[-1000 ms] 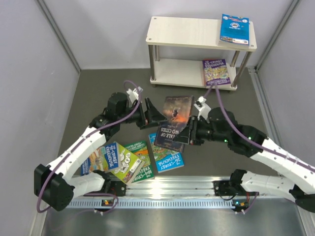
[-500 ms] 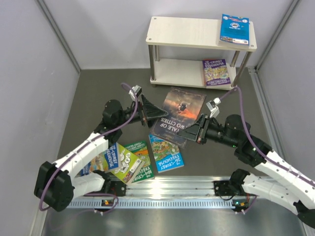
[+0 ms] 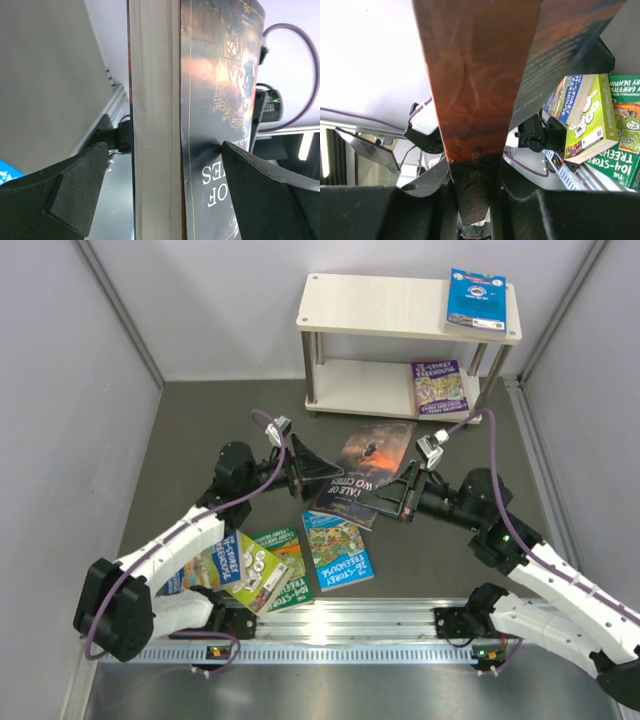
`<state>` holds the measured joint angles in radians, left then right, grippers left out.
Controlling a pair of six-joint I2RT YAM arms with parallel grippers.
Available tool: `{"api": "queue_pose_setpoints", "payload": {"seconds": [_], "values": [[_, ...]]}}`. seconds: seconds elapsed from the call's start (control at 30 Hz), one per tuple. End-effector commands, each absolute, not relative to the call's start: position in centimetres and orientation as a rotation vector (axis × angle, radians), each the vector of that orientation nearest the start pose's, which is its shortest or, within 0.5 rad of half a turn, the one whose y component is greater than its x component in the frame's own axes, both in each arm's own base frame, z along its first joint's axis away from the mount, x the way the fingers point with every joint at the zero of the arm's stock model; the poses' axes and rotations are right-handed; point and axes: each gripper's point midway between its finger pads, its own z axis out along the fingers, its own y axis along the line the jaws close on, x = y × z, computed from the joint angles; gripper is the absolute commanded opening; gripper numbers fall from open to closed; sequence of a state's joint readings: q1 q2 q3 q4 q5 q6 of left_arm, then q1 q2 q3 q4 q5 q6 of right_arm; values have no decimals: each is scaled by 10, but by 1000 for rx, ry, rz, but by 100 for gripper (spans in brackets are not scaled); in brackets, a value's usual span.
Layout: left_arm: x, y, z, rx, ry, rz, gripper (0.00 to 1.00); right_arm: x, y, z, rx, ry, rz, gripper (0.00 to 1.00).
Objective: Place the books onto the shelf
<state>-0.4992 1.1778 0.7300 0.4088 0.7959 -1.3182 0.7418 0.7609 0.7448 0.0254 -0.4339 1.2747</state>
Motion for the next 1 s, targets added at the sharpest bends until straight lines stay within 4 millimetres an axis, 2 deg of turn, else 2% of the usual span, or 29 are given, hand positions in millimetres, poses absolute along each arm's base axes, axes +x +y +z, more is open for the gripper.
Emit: {"api": "queue_pose_setpoints", "payload": {"seconds": [0.0,0.03,0.2,0.3,0.37,0.43,0.47,0.53,0.57,0.67,0.73,0.77,0.8,0.83,0.87,0.9,0.93,0.97], "values": [[217,-295,320,-63,1846,-2089,99,123,262,426,-89,1487,1977,0],[216,-294,331,-40,1787,-2115,99,125,260,427,-82,1468,1979,0],[219,-295,343,-70,1749,-2199,96,131,256,417,-54,1454,1983,0],[221,-296,345,-76,1747,-2195,82,135,255,410,-56,1470,1971,0],[223,-297,346,-80,1757,-2187,64,137,253,405,-49,1481,1964,0],[224,-297,345,-74,1765,-2170,55,140,249,404,-35,1480,1948,0],[224,-297,348,-67,1761,-2163,44,141,248,401,-38,1489,1945,0],[226,-298,347,-67,1781,-2137,36,145,245,398,-22,1499,1933,0],[227,-299,350,-57,1775,-2132,29,144,245,396,-27,1510,1933,0],[230,-301,353,-43,1786,-2116,19,149,245,387,-27,1560,1917,0],[232,-304,353,-30,1798,-2116,6,155,247,377,-12,1614,1894,3],[234,-305,358,-18,1792,-2115,0,156,247,377,-14,1628,1888,13],[235,-306,358,-19,1802,-2110,0,160,248,371,-5,1658,1864,34],[240,-308,356,-27,1833,-2083,0,165,250,367,7,1685,1850,75],[244,-309,357,-37,1834,-2061,0,167,249,370,2,1683,1842,89],[249,-309,356,-57,1852,-2030,0,172,249,369,15,1689,1832,99],[253,-309,365,-31,1826,-1983,0,175,250,367,29,1702,1828,100],[266,-308,358,-126,1867,-1914,0,178,250,369,51,1702,1831,100]]}}
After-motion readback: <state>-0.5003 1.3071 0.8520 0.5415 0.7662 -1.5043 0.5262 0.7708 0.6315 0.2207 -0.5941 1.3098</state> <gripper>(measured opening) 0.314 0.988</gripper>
